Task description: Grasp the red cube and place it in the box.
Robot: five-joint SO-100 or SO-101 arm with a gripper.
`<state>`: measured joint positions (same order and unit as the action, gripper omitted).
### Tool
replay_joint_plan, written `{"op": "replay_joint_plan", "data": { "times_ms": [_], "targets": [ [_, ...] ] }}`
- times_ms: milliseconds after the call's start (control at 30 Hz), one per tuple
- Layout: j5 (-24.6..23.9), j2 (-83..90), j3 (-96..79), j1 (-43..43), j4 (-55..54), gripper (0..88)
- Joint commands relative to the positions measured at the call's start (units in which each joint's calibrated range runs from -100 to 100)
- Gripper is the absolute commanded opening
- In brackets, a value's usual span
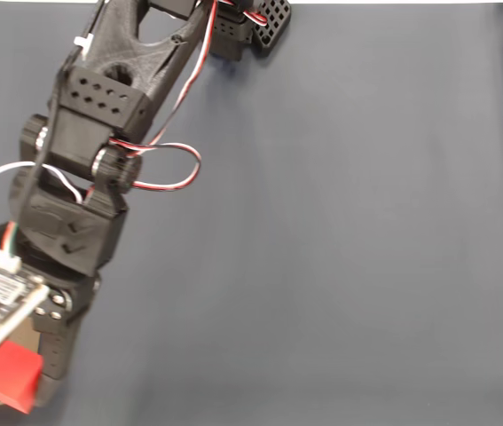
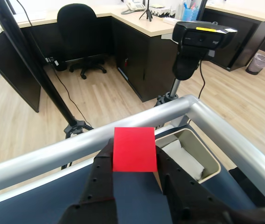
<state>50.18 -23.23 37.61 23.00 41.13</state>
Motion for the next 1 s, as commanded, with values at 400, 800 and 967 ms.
{"op": "replay_joint_plan", "data": {
  "times_ms": [400,800,967],
  "targets": [
    [0.24,-3.98,6.82,5.84,-1.79,0.0],
    [0.34,-9.53,11.20,7.61,-1.95,0.0],
    [0.49,-11.43,13.12,8.40,-1.95,0.0]
  ]
}}
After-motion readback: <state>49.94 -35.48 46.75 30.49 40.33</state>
